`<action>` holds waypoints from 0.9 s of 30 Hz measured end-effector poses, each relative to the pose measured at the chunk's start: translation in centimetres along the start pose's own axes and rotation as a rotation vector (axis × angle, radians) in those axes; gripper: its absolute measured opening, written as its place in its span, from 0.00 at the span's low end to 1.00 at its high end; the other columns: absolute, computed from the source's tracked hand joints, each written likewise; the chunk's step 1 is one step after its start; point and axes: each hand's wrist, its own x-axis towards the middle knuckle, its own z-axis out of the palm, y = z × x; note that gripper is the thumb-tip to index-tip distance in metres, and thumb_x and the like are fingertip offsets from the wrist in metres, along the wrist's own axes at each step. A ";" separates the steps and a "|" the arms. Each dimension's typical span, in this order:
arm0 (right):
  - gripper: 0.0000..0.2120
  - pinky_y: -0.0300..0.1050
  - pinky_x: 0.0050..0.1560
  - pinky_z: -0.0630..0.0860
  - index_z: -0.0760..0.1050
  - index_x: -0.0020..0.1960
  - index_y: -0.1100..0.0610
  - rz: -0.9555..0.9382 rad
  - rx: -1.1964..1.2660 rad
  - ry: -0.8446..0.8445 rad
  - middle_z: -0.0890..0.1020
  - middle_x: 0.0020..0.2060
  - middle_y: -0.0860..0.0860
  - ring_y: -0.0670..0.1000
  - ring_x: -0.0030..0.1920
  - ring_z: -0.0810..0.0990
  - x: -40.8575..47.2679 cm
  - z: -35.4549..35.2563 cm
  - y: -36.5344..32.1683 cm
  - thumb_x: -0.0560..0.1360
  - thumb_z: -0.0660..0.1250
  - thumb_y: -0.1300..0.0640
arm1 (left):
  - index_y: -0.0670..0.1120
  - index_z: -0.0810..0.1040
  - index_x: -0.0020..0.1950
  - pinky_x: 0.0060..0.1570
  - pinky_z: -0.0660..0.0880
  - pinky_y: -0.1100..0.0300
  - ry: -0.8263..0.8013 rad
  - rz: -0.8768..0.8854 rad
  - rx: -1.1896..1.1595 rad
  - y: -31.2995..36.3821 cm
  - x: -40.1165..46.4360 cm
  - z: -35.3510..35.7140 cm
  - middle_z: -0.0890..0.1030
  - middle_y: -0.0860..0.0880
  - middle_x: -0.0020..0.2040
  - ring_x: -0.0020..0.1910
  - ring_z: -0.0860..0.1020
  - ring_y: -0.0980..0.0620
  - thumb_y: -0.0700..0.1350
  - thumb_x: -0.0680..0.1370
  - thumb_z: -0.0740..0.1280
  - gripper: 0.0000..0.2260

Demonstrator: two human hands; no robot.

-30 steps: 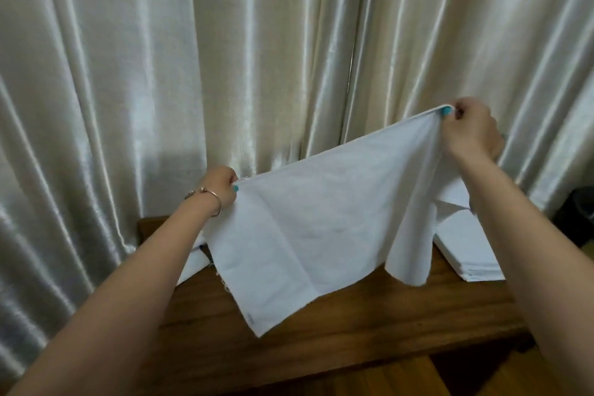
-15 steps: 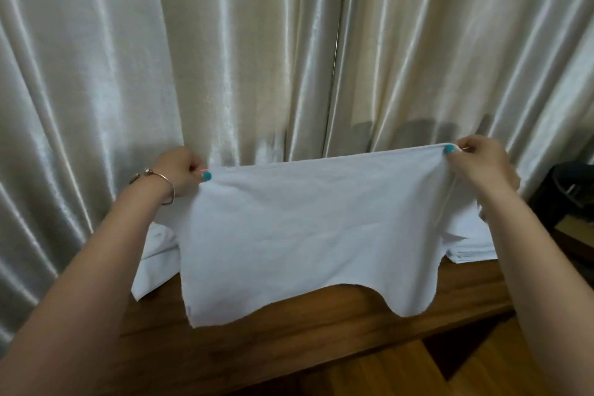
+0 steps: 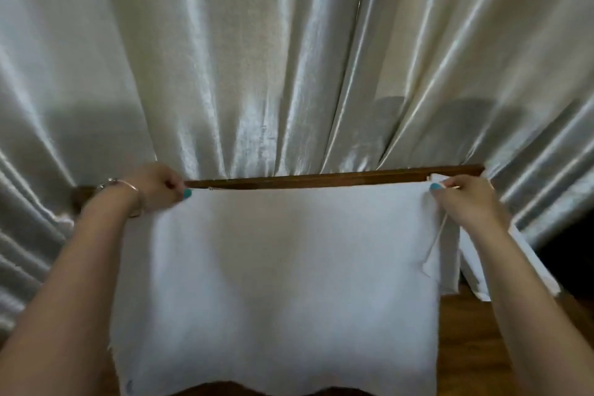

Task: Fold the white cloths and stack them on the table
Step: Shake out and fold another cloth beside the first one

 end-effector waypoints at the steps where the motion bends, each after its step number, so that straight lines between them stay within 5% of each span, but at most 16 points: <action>1: 0.13 0.52 0.55 0.70 0.79 0.56 0.48 0.008 -0.069 -0.068 0.80 0.57 0.52 0.60 0.59 0.77 1.7 2.3 0.6 0.76 0.64 0.44 | 0.44 0.82 0.41 0.40 0.67 0.64 -0.033 -0.054 0.047 0.3 1.9 2.2 0.80 0.48 0.37 0.39 0.76 0.50 0.47 0.76 0.67 0.08; 4: 0.15 0.53 0.58 0.71 0.78 0.58 0.49 -0.006 -0.223 -0.264 0.80 0.58 0.54 0.60 0.59 0.77 6.5 9.3 2.8 0.76 0.62 0.43 | 0.43 0.83 0.50 0.46 0.72 0.63 -0.122 -0.167 0.086 0.1 7.5 9.6 0.83 0.45 0.51 0.49 0.80 0.47 0.46 0.76 0.66 0.10; 7: 0.15 0.53 0.62 0.68 0.79 0.57 0.48 -0.075 -0.388 -0.273 0.81 0.56 0.54 0.60 0.61 0.75 9.9 14.6 4.3 0.77 0.61 0.43 | 0.48 0.81 0.55 0.57 0.74 0.53 -0.086 -0.225 0.119 -0.1 11.3 15.4 0.80 0.44 0.58 0.57 0.78 0.43 0.46 0.76 0.64 0.11; 9: 0.13 0.53 0.63 0.66 0.79 0.57 0.46 -0.137 -0.484 -0.210 0.79 0.59 0.54 0.59 0.64 0.71 11.2 17.2 4.5 0.78 0.60 0.44 | 0.48 0.79 0.58 0.59 0.74 0.47 -0.038 -0.244 0.156 0.7 13.0 18.1 0.79 0.43 0.59 0.59 0.77 0.40 0.46 0.77 0.62 0.11; 13: 0.11 0.53 0.57 0.72 0.80 0.57 0.45 -0.122 -0.419 -0.221 0.79 0.58 0.55 0.60 0.60 0.76 12.8 20.6 4.7 0.79 0.62 0.47 | 0.47 0.79 0.56 0.52 0.74 0.51 0.063 -0.197 0.265 2.5 14.8 21.1 0.81 0.42 0.55 0.55 0.78 0.39 0.46 0.78 0.60 0.11; 18: 0.10 0.46 0.45 0.72 0.79 0.58 0.46 -0.166 -0.415 -0.212 0.81 0.53 0.55 0.60 0.53 0.80 13.4 22.3 6.4 0.80 0.62 0.52 | 0.48 0.77 0.56 0.61 0.64 0.52 0.050 -0.180 0.444 0.9 15.5 23.4 0.80 0.46 0.57 0.61 0.74 0.45 0.46 0.79 0.57 0.11; 23: 0.15 0.47 0.42 0.68 0.74 0.59 0.53 -0.162 -0.395 -0.218 0.80 0.52 0.58 0.62 0.53 0.78 12.8 21.9 8.1 0.80 0.59 0.45 | 0.42 0.69 0.64 0.64 0.64 0.42 0.098 -0.444 0.227 -1.0 14.6 26.1 0.70 0.41 0.65 0.66 0.67 0.41 0.55 0.79 0.56 0.21; 27: 0.18 0.55 0.51 0.72 0.72 0.60 0.59 -0.102 -0.408 -0.221 0.76 0.57 0.61 0.65 0.58 0.74 11.0 20.6 9.0 0.79 0.58 0.46 | 0.40 0.66 0.66 0.59 0.66 0.37 0.185 -0.614 0.105 -2.2 13.2 27.1 0.67 0.38 0.68 0.65 0.66 0.36 0.56 0.79 0.55 0.24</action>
